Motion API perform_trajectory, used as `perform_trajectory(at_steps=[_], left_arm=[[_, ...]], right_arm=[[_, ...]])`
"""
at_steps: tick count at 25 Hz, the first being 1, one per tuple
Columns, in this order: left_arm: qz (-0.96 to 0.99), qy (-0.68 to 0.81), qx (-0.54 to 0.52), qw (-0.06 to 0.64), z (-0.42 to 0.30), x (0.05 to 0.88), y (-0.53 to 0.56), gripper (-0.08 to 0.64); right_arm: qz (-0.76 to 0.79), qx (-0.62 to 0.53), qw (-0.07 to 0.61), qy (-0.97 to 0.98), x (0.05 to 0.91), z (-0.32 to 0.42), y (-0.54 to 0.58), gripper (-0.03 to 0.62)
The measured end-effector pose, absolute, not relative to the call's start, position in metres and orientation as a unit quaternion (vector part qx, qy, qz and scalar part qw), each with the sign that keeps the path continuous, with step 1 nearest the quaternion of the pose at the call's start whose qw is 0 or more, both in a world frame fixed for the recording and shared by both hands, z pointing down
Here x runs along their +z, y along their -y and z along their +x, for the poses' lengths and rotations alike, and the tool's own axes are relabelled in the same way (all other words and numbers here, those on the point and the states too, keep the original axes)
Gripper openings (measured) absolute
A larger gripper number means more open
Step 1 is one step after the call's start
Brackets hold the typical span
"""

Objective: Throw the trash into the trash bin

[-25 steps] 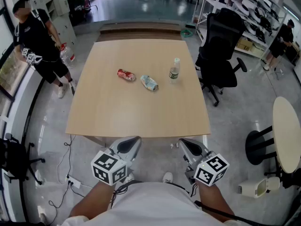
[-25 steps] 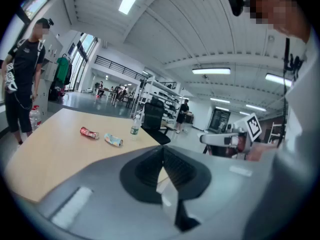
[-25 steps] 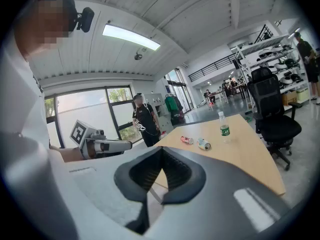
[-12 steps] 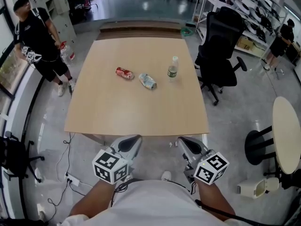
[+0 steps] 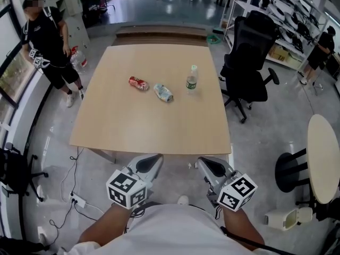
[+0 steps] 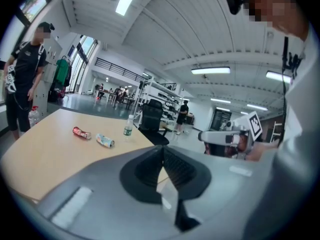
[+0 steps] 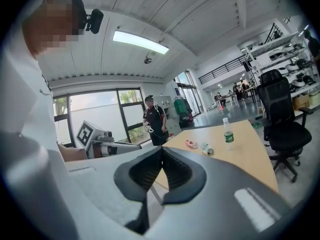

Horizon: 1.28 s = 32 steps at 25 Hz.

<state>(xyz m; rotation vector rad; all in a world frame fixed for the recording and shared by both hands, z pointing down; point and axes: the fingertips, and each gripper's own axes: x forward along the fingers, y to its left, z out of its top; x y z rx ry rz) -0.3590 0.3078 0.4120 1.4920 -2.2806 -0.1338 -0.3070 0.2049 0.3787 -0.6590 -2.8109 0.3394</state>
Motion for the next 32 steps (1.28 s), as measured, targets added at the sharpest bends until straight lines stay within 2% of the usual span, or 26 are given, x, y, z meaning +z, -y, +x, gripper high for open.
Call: perform_trajectory(at_steps=[19,32], left_arm=[[0.475,0.857,-0.035,0.196,-0.341,0.405,-0.277,0.008],[0.463,0.857,-0.019,0.223,-0.343,0.413,-0.275,0.008]], right_arm=[[-0.245,0.117,0.113,0.956,0.382,-0.284,-0.145,0.002],[-0.236,0.142,0.117,0.954,0.397,-0.287,-0.131,0.002]])
